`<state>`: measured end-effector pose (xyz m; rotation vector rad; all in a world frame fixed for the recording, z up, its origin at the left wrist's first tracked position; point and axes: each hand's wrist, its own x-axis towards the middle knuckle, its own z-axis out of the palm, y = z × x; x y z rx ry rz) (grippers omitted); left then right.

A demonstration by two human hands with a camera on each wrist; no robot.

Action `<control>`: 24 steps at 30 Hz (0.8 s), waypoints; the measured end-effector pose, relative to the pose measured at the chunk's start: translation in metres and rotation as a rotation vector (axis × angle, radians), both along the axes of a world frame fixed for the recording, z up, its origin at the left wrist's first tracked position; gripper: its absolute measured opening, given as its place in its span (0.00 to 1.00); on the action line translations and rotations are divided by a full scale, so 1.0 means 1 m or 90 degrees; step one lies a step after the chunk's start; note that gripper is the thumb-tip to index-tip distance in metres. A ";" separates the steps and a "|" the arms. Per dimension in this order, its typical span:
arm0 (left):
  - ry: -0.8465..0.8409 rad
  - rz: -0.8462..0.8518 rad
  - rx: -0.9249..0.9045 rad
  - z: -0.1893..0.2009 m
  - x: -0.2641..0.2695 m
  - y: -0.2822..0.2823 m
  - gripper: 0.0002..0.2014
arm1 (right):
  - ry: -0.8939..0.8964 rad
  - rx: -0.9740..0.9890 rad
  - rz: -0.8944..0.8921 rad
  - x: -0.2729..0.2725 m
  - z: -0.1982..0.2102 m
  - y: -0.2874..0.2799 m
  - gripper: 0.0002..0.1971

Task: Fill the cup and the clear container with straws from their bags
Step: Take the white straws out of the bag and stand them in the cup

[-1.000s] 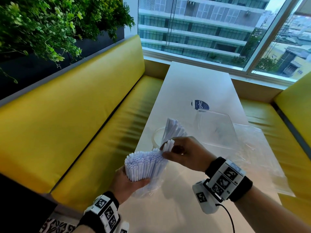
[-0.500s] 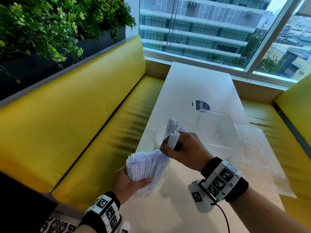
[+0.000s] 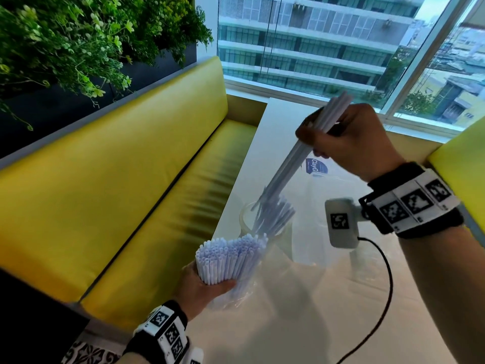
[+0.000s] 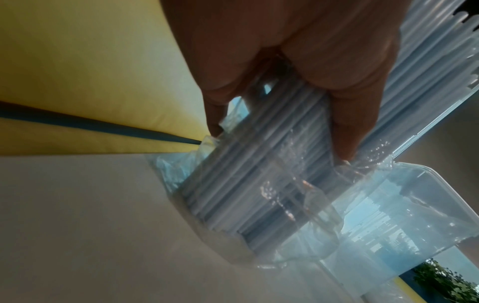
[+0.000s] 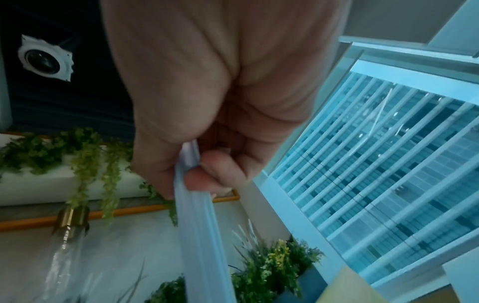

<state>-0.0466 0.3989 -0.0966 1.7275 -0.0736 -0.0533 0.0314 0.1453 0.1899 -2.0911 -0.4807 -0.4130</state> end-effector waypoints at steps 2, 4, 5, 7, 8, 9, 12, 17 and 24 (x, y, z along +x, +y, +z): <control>0.004 -0.001 -0.006 -0.001 0.000 0.000 0.37 | -0.001 0.013 -0.033 0.011 -0.004 -0.001 0.05; 0.011 -0.004 -0.010 -0.001 0.000 0.001 0.41 | 0.034 0.003 -0.068 0.022 -0.023 0.001 0.05; 0.014 -0.001 -0.014 -0.002 0.000 0.001 0.41 | 0.059 -0.014 -0.083 0.026 -0.036 0.002 0.05; 0.015 0.007 -0.013 -0.002 0.000 0.000 0.38 | 0.103 -0.062 -0.106 0.033 -0.069 0.006 0.06; 0.013 0.007 -0.011 -0.002 0.000 0.000 0.37 | 0.124 -0.083 -0.125 0.034 -0.086 0.007 0.05; 0.012 0.004 -0.009 -0.002 0.000 0.000 0.38 | 0.142 -0.103 -0.148 0.036 -0.101 0.009 0.04; 0.011 0.006 -0.013 -0.002 0.000 -0.001 0.34 | 0.161 -0.169 -0.193 0.033 -0.132 0.009 0.20; 0.023 0.005 -0.021 -0.003 0.000 0.000 0.38 | 0.120 -0.258 -0.121 0.014 -0.152 0.011 0.37; 0.024 -0.003 -0.028 -0.003 0.000 0.000 0.34 | 0.104 -0.357 -0.082 0.005 -0.172 0.016 0.39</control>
